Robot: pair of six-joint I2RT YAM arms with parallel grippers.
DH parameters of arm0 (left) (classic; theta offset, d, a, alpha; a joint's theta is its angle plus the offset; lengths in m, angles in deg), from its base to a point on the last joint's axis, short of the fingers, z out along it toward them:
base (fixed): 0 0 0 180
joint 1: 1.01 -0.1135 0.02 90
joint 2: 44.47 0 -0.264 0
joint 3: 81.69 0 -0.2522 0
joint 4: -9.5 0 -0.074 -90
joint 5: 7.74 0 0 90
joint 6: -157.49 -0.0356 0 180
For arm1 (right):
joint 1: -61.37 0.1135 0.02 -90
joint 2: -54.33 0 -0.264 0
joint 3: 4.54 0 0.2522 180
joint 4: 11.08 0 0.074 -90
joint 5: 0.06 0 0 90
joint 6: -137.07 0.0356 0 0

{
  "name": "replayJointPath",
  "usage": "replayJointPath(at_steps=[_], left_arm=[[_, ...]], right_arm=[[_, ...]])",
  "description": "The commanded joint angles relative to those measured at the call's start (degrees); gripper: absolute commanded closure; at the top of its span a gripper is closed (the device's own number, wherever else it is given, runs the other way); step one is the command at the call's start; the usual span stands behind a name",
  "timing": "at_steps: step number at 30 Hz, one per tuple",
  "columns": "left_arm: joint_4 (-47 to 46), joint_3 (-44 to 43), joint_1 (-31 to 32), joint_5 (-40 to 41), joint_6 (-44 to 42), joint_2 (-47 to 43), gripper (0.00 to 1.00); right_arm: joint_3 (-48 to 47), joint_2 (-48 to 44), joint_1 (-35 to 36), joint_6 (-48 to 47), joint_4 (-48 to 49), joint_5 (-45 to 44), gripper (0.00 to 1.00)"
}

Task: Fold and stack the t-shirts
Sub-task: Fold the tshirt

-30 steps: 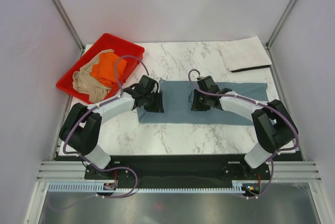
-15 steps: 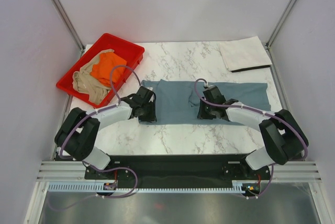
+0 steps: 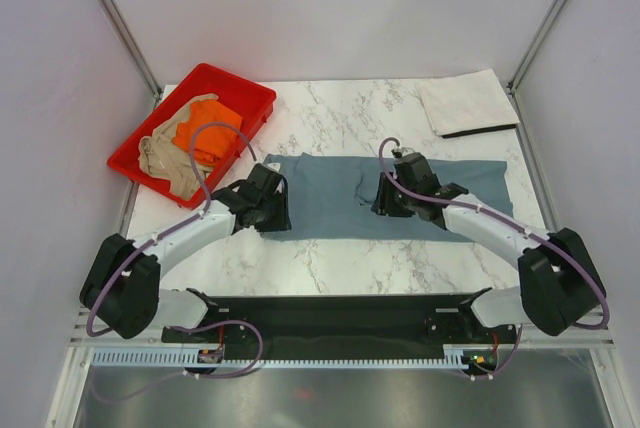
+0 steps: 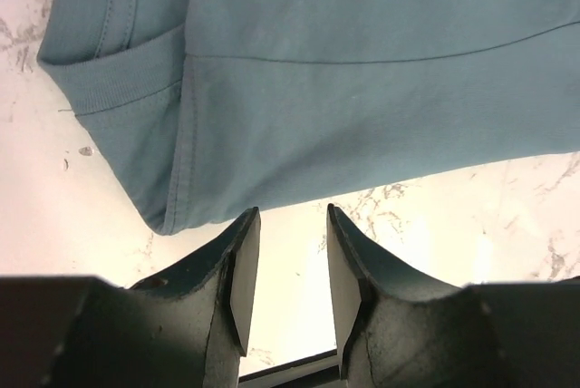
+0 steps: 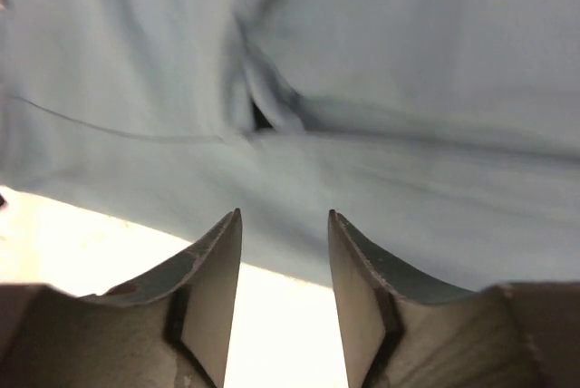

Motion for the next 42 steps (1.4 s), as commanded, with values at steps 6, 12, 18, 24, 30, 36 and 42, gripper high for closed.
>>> replayJointPath(at_steps=[6, 12, 18, 24, 30, 36, 42], left_arm=[[-1.78, -1.33, -1.59, -5.82, 1.3, -0.06, 0.55], [-4.85, 2.19, -5.54, -10.48, 2.62, 0.11, 0.55], [-4.94, 4.83, -6.43, -8.29, 1.65, 4.41, 0.55], [-5.12, 6.59, -6.52, -6.09, 2.0, 4.16, 0.55], [-5.12, 6.24, -6.43, -4.77, 2.0, 3.36, 0.55], [-4.94, 6.59, -6.43, -4.6, 2.09, 3.63, 0.55], [-5.12, 6.94, -6.52, -4.16, 2.44, 3.98, 0.55]], right_arm=[[-10.94, 13.64, -1.26, 4.04, 10.4, 4.26, 0.36], [-16.74, 23.83, -1.35, 4.93, 13.22, 5.48, 0.33], [-20.61, 29.64, -2.14, 2.29, 14.8, 7.07, 0.4], [-21.32, 30.7, -3.81, -0.52, 15.06, 6.37, 0.43], [-22.37, 32.01, -4.42, -1.31, 15.06, 7.77, 0.45], [-22.99, 33.16, -4.77, -2.63, 15.85, 8.74, 0.61], [-22.29, 31.32, -5.3, -8.34, 17.86, 6.02, 0.76]])
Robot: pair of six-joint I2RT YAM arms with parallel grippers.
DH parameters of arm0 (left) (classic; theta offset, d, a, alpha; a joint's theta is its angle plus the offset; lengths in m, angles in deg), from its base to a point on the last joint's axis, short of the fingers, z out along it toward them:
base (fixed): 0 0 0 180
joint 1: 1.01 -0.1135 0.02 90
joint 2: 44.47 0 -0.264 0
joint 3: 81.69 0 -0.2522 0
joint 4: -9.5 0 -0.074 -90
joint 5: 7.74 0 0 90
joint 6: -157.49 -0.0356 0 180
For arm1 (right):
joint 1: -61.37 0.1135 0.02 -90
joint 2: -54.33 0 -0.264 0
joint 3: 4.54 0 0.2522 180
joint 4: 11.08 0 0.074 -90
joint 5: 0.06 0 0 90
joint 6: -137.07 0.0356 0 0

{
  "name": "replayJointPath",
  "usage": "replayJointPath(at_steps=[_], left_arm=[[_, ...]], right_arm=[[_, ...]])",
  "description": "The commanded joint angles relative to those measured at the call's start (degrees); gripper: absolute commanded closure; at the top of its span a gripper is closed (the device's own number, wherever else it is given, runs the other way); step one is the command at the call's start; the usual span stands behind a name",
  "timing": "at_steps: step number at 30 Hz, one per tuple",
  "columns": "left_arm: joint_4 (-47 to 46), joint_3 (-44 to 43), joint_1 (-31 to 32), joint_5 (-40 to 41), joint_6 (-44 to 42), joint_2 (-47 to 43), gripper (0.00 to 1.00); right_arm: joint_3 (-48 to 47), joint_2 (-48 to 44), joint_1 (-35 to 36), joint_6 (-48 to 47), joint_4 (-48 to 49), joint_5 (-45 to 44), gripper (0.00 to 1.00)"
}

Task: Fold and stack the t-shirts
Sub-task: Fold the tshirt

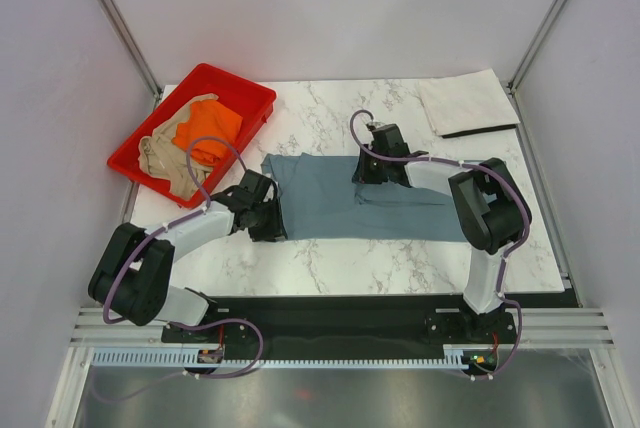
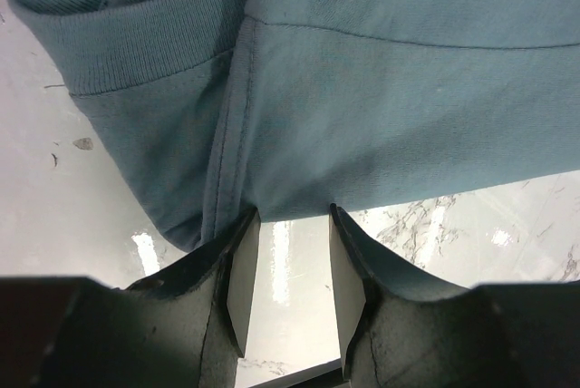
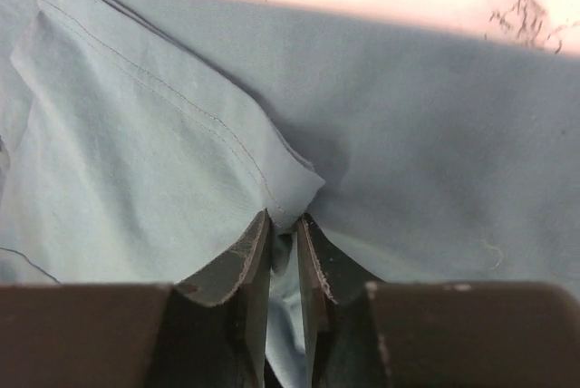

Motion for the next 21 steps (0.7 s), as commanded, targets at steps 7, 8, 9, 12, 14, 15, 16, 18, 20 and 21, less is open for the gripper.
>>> replayJointPath(at_steps=[7, 8, 9, 12, 14, 15, 16, 18, 20, 21], left_arm=[[0.06, 0.45, -0.31, 2.95, 1.64, -1.47, 0.55], [0.32, 0.01, -0.31, 2.77, 1.46, -1.91, 0.55], [0.59, -1.48, -0.4, 2.6, 0.94, -2.52, 0.55], [0.68, -5.43, -0.31, 2.16, 0.23, -4.2, 0.54], [0.77, -7.55, -0.31, 2.33, 0.14, -3.76, 0.54], [0.85, -9.64, -0.31, 2.68, 0.23, -3.32, 0.54], [0.68, -10.71, -0.31, 2.77, 0.23, -2.54, 0.54], [0.77, -13.78, -0.31, 2.86, 0.31, 0.36, 0.54], [0.68, -15.63, -0.31, 2.77, 0.4, 3.86, 0.54], [0.68, -17.38, -0.31, 3.12, 0.49, 5.11, 0.54]], right_arm=[[-1.76, -2.59, -0.76, -7.47, 2.2, -6.17, 0.56], [-2.72, -3.2, -0.67, -7.47, -1.63, -7.23, 0.55], [-3.17, -4.68, -0.76, -6.77, -3.32, -8.54, 0.53], [-4.22, -9.6, -0.67, -4.92, -10.0, -13.12, 0.46], [-5.01, -12.33, -0.76, -4.39, -14.82, -13.22, 0.42], [-5.1, -15.13, -0.76, -4.13, -16.25, -13.21, 0.41], [-5.02, -16.72, -0.67, -3.87, -17.22, -13.13, 0.36], [-3.35, -21.28, -0.76, -3.51, -17.93, -13.3, 0.31], [-1.95, -23.5, -0.76, -3.16, -18.72, -14.0, 0.29], [-1.68, -25.34, -0.67, -2.99, -19.24, -15.57, 0.29]])
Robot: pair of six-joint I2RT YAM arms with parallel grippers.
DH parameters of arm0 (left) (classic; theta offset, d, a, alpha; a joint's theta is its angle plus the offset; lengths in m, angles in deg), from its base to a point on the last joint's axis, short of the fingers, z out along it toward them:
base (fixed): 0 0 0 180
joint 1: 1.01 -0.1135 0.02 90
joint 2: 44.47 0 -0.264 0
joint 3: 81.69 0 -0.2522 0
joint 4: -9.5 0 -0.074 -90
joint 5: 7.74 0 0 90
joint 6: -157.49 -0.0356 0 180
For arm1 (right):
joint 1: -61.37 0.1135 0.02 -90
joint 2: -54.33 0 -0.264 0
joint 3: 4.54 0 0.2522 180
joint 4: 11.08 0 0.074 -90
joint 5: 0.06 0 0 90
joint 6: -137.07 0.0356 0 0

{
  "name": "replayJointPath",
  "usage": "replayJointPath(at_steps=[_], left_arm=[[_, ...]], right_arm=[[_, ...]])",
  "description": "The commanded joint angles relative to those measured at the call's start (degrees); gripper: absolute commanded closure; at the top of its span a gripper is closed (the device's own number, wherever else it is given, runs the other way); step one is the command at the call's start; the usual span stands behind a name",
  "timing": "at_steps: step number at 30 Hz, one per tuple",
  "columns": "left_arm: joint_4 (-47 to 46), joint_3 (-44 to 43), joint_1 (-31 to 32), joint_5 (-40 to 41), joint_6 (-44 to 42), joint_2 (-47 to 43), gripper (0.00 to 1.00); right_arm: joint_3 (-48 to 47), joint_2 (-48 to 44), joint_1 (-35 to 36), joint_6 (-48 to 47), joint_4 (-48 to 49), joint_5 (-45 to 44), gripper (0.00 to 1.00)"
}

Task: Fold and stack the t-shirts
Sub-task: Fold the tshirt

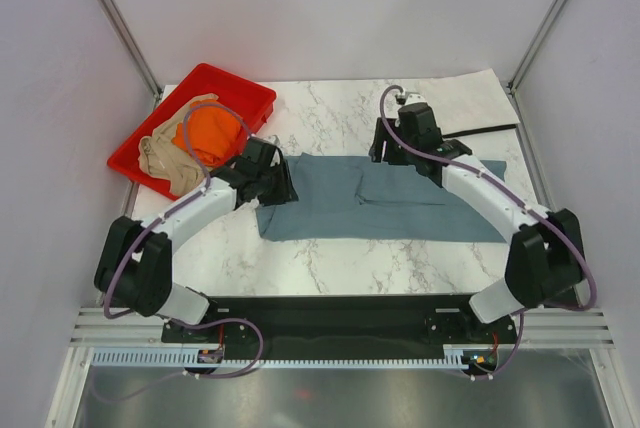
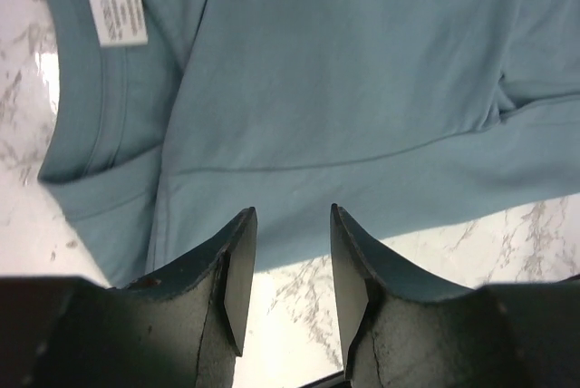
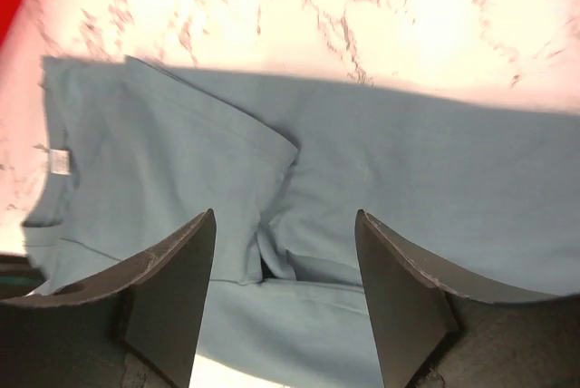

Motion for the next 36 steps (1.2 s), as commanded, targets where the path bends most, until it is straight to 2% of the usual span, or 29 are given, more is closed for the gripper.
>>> replayJointPath(at_steps=[1, 3, 5, 6, 7, 13, 17, 22, 27, 31, 33, 36], left_arm=[[-0.55, -4.65, -0.29, 1.7, 0.08, 5.18, 0.54], [-0.63, -7.2, -0.29, 2.49, 0.08, 9.31, 0.54], [-0.55, -9.22, -0.29, 3.02, -0.36, 12.38, 0.54], [-0.63, -11.32, -0.29, 3.54, -0.8, 15.44, 0.54], [-0.63, -12.39, -0.29, 3.89, -1.06, 16.87, 0.54], [-0.63, -20.73, -0.46, 6.53, -2.64, 27.4, 0.54], [-0.46, -26.71, -0.55, 6.53, -4.49, 33.99, 0.54], [-0.2, -34.01, -1.43, 6.01, -4.05, 40.43, 0.54], [-0.37, -47.44, -1.78, 1.97, -6.42, 48.07, 0.54], [-0.46, -60.88, -1.87, -0.93, -7.48, 55.63, 0.53], [-0.46, -69.23, -2.48, -5.48, -7.48, 60.1, 0.53], [-0.55, -74.27, -2.57, -10.24, -6.78, 59.0, 0.53]], right_arm=[[0.68, -5.29, -0.08, 1.43, -4.73, -4.02, 0.28], [0.77, -6.78, 0.01, 2.05, -6.23, -3.24, 0.28], [1.12, -8.1, 0.01, 2.57, -7.99, -2.27, 0.22], [1.56, -9.76, 0.01, 2.75, -8.26, -1.66, 0.16], [2.17, -10.73, -0.08, 2.93, -8.78, -1.39, 0.02], [4.46, -18.03, 0.01, 3.89, -10.54, -0.95, 0.02], [9.37, -22.34, -0.08, 4.24, -8.62, -6.72, 0.02], [12.19, -25.5, -0.08, 6.52, -8.17, -7.19, 0.02], [15.27, -28.05, 0.01, 10.13, -4.31, -11.93, 0.02], [15.46, -27.36, -0.08, 10.14, -2.28, -8.34, 0.02], [14.84, -27.09, -0.08, 9.52, -3.42, -7.63, 0.03], [13.26, -27.97, -0.08, 7.95, -6.75, -7.28, 0.03]])
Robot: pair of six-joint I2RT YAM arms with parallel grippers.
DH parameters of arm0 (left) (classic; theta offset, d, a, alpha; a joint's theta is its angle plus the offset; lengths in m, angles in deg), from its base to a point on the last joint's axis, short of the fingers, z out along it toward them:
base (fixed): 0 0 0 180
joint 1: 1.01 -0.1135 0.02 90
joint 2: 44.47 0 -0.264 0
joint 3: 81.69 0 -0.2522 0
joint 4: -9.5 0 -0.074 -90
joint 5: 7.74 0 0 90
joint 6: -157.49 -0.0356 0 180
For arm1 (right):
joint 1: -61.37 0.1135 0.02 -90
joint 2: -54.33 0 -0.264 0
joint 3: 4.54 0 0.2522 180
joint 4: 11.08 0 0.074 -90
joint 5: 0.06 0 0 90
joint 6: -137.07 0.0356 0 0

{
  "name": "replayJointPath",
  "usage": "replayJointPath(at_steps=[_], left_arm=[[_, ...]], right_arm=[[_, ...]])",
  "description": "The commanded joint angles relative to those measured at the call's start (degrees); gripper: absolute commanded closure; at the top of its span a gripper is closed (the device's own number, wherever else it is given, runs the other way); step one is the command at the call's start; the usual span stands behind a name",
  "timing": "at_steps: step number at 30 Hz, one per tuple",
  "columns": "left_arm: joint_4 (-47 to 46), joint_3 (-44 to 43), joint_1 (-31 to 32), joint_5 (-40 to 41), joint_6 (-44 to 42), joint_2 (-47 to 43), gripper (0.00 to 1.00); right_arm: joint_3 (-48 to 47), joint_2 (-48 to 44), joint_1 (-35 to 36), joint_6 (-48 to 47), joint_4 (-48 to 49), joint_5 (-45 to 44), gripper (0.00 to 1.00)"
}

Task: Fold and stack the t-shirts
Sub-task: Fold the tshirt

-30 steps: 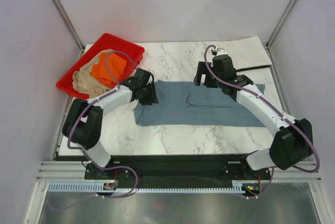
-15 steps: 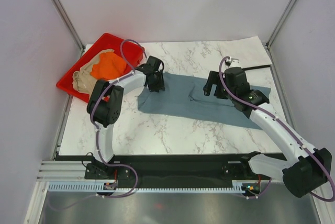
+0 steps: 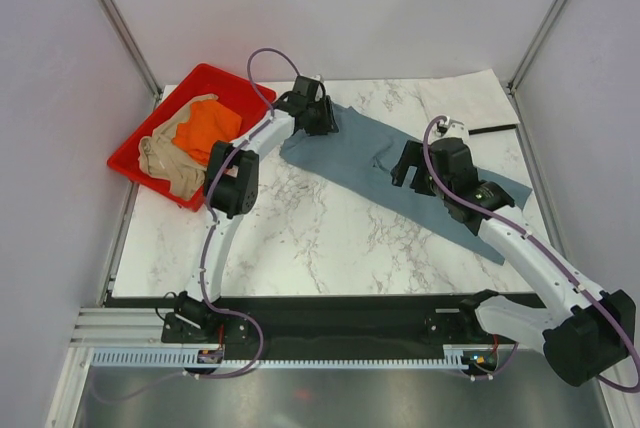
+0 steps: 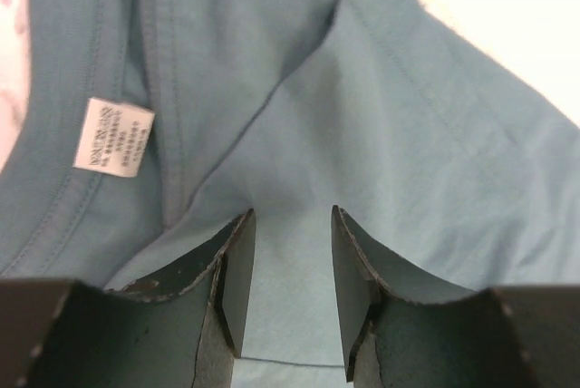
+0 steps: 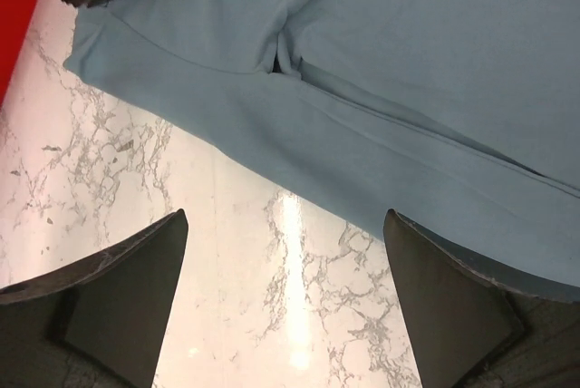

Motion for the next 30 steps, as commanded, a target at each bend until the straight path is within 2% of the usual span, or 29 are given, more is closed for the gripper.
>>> replayJointPath(at_steps=[1, 6, 7, 10, 13, 15, 16, 18, 19, 30], left_arm=[[-0.98, -5.23, -0.3, -7.12, -1.62, -2.28, 0.53], [-2.04, 2.32, 1.1, -10.03, -1.44, -10.71, 0.53], [-2.39, 5.99, 1.45, -10.46, -1.53, -13.95, 0.53], [-4.23, 14.07, 3.47, -9.15, -1.53, -19.58, 0.54], [-6.08, 19.54, 5.93, -7.75, -1.1, -21.62, 0.58], [-6.26, 21.05, 7.25, -7.31, -0.83, -21.45, 0.73], [-6.43, 22.36, 7.61, -7.13, -0.05, -20.93, 0.86], [-6.43, 24.47, 8.22, -6.95, 1.1, -20.57, 0.96], [-6.52, 25.35, 8.4, -6.78, 1.71, -20.57, 0.98], [-6.52, 33.97, 9.81, 2.71, 2.33, -20.93, 0.98]], right_arm=[[-2.85, -1.39, 0.01, -0.87, -1.71, 0.68, 0.02], [-2.95, -2.53, 0.01, -1.66, -3.91, 3.66, 0.02], [-2.68, -3.14, -0.08, -1.58, -4.35, 4.19, 0.02], [-1.45, -5.16, 0.01, -1.31, -5.93, 5.16, 0.02], [0.13, -8.76, 0.01, -0.96, -6.38, 5.86, 0.02], [0.74, -10.44, -0.08, -0.79, -7.07, 6.13, 0.02], [0.75, -11.92, 0.01, -0.7, -7.51, 6.39, 0.02], [1.01, -13.77, 0.01, -0.61, -8.48, 6.74, 0.02], [1.1, -14.31, -0.08, -0.7, -8.75, 6.74, 0.02], [1.8, -16.42, -0.08, -0.61, -10.24, 7.09, 0.02]])
